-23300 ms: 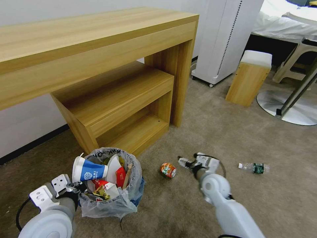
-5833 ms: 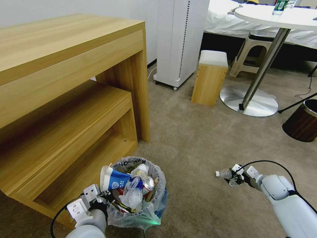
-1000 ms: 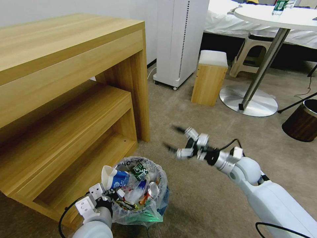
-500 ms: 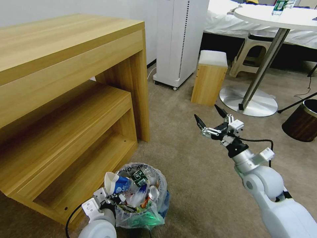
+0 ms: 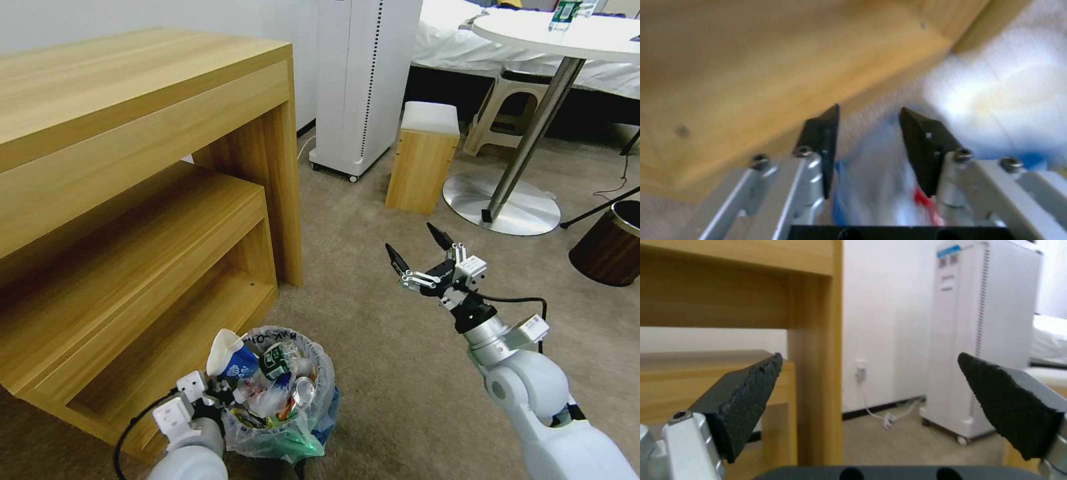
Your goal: Pick up the trash bin and place the garbage on the floor into it.
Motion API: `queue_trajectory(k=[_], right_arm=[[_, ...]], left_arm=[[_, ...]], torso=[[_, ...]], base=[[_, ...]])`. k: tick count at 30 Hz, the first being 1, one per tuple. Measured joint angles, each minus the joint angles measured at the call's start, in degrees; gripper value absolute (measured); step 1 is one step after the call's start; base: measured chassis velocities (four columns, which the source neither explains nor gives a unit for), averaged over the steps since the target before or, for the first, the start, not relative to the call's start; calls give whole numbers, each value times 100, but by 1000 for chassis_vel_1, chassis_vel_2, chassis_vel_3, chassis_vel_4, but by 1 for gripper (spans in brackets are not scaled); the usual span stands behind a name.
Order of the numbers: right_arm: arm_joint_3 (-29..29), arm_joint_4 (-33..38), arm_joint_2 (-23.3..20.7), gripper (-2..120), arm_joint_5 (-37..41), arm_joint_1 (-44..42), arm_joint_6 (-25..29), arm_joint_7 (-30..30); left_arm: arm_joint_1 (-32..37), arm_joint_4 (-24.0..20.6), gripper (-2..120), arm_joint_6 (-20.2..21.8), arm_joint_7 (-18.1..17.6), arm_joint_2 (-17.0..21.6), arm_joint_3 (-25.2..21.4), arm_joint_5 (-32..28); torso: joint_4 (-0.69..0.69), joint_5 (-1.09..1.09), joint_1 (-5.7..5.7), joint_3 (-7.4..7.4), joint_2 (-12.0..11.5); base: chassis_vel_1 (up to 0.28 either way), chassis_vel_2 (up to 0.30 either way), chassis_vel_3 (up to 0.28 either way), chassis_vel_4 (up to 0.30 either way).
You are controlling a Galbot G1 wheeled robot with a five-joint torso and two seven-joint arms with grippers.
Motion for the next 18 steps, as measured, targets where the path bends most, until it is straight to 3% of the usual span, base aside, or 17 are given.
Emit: queue_trajectory(k=[6,8,9,12,13,16,18], right_arm=[[85,246,64,100,-258,-435,149,446],[228,427,150,100,-556,-705,210,620],[228,427,150,100,-556,-705,210,620],[491,634,408,100,-1142,-1125,427,831],[491,634,408,100,-1142,-1125,427,831],[701,733,758,100,-1564,-1522,672,1057],[761,736,879,100,-1653,-1642,758,1114]], left_arm=[[467,-465,64,-33,82,297,81,474],[727,-619,74,-294,431,460,99,801],[727,-619,74,-294,431,460,99,801],[963,-637,87,-1210,1467,575,56,1836],[963,-637,87,-1210,1467,575,56,1836],[985,-504,101,-2020,2160,477,85,2782],[962,-454,104,-2253,2340,428,108,2915]], torso=[[0,1,0,0,0],[0,0,0,0,0],[0,0,0,0,0],[0,0,0,0,0],[0,0,0,0,0],[0,1,0,-1,0],[0,1,0,0,0]], base=[[0,0,0,0],[0,0,0,0],[0,0,0,0],[0,0,0,0],[0,0,0,0],[0,0,0,0],[0,0,0,0]])
